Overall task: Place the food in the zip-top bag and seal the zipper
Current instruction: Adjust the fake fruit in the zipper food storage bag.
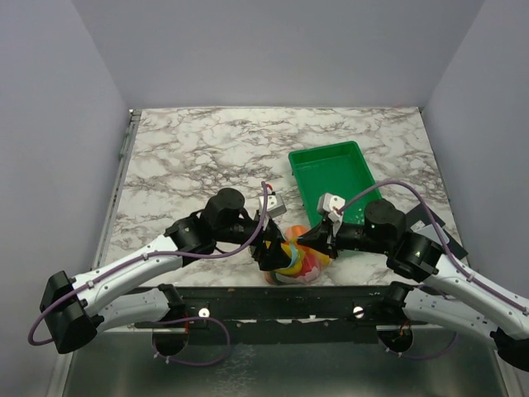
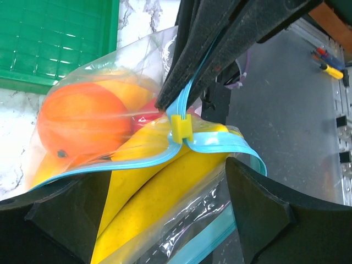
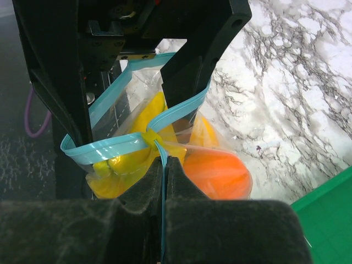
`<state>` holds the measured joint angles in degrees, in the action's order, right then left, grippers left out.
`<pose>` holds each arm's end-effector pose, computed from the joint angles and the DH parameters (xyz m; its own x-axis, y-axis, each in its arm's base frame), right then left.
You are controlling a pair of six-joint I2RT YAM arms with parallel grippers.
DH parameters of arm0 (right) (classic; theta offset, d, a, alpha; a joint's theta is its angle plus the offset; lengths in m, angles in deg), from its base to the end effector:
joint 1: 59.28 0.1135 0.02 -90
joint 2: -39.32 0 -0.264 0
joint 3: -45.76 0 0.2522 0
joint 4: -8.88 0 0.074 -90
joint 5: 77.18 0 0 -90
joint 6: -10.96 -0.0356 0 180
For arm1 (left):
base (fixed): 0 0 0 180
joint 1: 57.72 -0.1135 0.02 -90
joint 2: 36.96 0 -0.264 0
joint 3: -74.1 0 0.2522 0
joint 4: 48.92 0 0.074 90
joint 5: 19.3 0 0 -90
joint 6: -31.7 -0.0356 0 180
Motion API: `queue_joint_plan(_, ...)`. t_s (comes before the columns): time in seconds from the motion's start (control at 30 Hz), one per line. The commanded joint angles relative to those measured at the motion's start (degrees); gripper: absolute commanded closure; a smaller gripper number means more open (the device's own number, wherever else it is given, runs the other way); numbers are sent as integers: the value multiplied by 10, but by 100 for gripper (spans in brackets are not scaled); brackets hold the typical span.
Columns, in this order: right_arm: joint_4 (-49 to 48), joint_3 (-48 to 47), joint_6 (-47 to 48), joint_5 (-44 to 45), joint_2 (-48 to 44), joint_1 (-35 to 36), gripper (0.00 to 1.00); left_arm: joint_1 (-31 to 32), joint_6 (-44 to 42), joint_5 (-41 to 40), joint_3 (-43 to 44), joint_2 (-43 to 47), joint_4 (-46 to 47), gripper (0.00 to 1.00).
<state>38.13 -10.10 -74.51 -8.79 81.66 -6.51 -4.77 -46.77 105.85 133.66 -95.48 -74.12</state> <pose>0.0943 0.1458 0.3212 -0.0881 -0.2373 -0.9674 -0.9647 0.2623 0.0235 0.1212 -0.1946 0.3010 -0.4353 0.3054 -0.8469 0.9002 0.1372 -0.4133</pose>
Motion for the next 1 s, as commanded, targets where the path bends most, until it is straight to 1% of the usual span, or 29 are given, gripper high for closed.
queue_joint_plan(0.0,-34,-22,-6,-11,-1,0,99,3,43,-59,-19,4,66,14)
queue_joint_plan(0.13,-21,-23,-6,-3,-12,0,99,3,54,-108,-23,1,68,13)
queue_joint_plan(0.2,-15,-22,-7,2,-19,0,99,3,59,-124,-24,-3,67,11)
queue_joint_plan(0.33,-1,-20,-11,16,-33,0,99,4,65,-140,-24,-13,67,7)
queue_joint_plan(0.53,25,-21,-13,39,-60,0,99,4,66,-165,-26,-14,68,8)
queue_joint_plan(0.97,70,-21,-32,54,-94,0,99,3,91,-237,-6,-50,68,10)
